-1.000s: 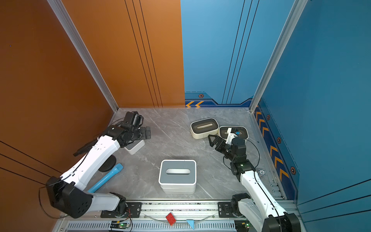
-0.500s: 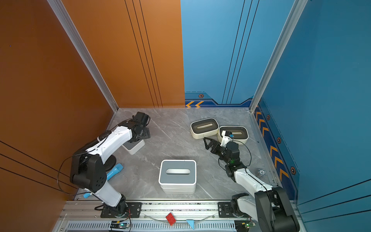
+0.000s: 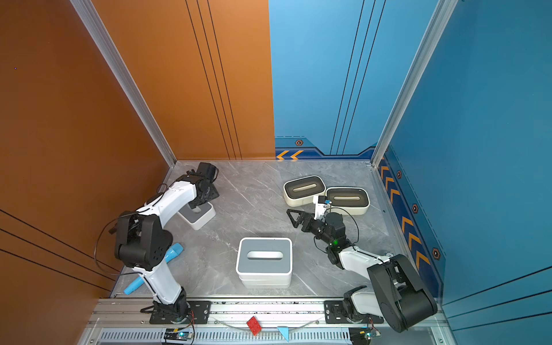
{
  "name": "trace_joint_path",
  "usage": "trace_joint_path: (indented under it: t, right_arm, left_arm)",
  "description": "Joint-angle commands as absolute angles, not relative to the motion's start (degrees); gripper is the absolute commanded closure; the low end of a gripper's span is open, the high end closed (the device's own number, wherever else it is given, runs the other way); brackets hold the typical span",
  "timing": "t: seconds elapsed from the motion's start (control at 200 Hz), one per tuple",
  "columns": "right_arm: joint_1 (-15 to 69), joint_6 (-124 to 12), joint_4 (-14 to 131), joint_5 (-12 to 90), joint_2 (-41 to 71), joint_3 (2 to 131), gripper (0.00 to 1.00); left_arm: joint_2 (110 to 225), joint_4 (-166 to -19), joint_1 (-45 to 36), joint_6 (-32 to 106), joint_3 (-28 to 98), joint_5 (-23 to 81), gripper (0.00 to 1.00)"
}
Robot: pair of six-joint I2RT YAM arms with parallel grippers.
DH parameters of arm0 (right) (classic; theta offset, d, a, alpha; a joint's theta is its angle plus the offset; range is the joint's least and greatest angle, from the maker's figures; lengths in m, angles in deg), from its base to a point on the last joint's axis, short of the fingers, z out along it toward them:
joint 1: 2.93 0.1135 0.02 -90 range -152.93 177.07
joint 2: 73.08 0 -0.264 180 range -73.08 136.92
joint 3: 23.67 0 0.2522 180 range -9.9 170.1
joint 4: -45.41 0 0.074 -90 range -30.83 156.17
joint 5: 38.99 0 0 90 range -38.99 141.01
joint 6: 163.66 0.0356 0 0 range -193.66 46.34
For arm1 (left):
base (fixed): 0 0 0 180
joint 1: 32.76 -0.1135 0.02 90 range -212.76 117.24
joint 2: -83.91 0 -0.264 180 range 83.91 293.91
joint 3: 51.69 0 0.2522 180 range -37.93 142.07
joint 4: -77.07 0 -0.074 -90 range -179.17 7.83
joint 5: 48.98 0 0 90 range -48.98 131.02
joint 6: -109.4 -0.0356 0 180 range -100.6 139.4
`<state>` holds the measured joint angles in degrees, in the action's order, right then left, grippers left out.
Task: Stack the tissue boxes
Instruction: Pick up the tissue box from the center of the board.
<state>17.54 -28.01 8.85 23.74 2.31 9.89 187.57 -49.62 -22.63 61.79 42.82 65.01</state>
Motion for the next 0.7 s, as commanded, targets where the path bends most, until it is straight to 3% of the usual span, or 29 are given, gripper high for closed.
trace_joint_path:
  t: [0.0, 0.4, 0.696]
  right_arm:
    - [16.94, -28.39, 5.56, 23.06, 3.00, 10.31, 0.00]
    - [13.64, -18.74, -10.42, 17.97, 13.56, 9.66, 0.00]
    - [14.46, -21.43, -6.00, 18.31, 11.51, 10.35, 0.00]
  left_arm:
    - [188.99, -49.43, -22.94, 64.34, 44.16, 66.20, 0.21]
    - [191.24, -52.34, -24.03, 66.72, 42.24, 67.26, 0.22]
    - [191.99, -54.38, -25.00, 67.78, 40.55, 66.60, 0.25]
